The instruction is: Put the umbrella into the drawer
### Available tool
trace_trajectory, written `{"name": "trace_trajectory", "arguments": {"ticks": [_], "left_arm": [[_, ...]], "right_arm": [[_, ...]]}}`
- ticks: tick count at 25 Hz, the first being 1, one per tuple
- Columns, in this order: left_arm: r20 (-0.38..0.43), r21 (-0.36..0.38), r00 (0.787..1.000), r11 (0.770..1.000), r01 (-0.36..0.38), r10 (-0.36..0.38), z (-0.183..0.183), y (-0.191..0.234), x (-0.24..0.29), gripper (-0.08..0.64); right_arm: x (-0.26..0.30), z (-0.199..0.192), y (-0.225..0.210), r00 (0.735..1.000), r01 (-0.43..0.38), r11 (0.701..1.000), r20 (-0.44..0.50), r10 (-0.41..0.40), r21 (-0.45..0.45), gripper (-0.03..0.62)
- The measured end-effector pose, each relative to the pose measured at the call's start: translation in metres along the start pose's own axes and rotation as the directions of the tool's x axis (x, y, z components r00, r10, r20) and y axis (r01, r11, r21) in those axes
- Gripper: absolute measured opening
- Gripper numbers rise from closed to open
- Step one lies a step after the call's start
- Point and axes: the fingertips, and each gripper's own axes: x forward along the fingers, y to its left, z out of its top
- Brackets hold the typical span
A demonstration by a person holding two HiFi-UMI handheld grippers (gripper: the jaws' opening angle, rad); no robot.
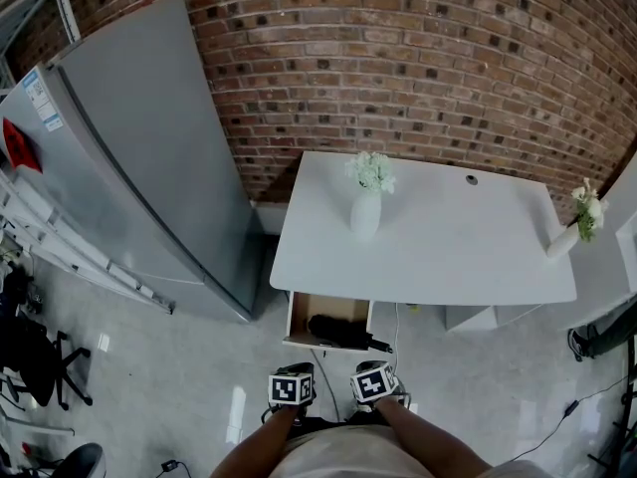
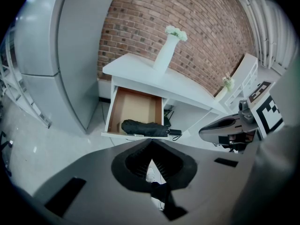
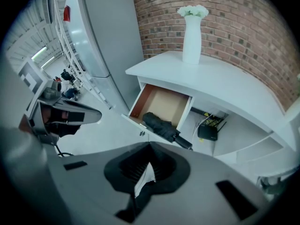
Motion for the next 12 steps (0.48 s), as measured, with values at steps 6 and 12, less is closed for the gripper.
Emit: {"name": "trace_trajectory", "arguments": {"ticks": [6,12], "left_arm": [[-0.001,-0.002,1.0,1.0,-0.003,0.003,0.0007,0.0003,-0.0005,0.006],[0.002,-0.012,1.0,1.0,-0.015,0.015,0.0018,0.0045,-0.0029,0.006]], "right_arm": [[0.0011,0.0001,0.0001,1.0,-0.006,1.0,-0.008,0.006,-0.002,0.015],[0.0026,0.0049,0.003,1.0,-0.013,1.0,-0.006,0.013,-0.019,0.015]]}}
